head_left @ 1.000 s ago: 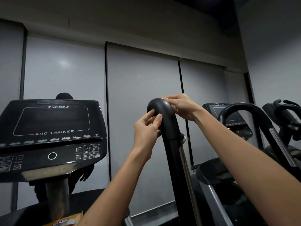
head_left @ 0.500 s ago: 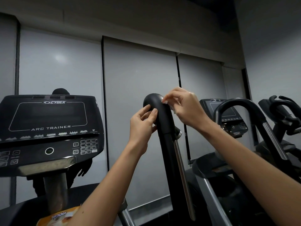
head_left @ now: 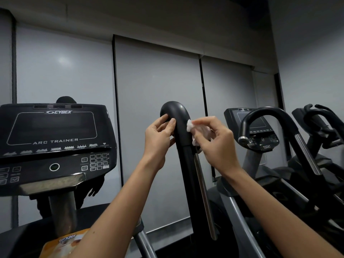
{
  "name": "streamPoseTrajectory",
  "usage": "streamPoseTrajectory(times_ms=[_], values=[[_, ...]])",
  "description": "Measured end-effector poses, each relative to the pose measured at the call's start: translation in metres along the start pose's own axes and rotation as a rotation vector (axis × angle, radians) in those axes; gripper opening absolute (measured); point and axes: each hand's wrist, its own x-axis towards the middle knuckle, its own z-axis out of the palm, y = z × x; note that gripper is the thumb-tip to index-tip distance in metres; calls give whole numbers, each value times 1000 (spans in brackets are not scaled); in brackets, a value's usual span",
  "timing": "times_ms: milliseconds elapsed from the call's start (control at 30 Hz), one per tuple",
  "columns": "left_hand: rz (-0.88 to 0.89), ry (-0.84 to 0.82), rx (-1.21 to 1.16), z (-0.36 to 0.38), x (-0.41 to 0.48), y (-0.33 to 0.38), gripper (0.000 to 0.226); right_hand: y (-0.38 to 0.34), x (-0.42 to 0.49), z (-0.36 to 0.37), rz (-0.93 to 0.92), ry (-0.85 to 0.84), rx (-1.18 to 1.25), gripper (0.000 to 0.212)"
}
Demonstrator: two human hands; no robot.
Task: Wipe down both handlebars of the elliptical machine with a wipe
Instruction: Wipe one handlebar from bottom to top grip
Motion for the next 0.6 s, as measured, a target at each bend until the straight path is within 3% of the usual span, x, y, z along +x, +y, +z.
streamPoseTrajectory(times_ms=[67, 200, 300, 367, 467, 600], values=[[1, 0, -4, 0, 0, -1, 43, 0, 8, 9, 211, 112, 201, 6], [3, 0, -6, -1, 1, -1, 42, 2, 21, 21, 501, 256, 379, 4], [2, 2, -12, -1, 0, -1, 42, 6, 21, 23, 682, 250, 481, 1], [-2, 3, -15, -1, 0, -1, 42, 9, 15, 21, 787, 192, 491, 10], [-6, 2, -17, -1, 1, -1, 43, 11, 3, 15, 869, 121, 539, 18], [-9, 2, -19, -1, 1, -1, 43, 1, 7, 10, 824, 197, 631, 9]])
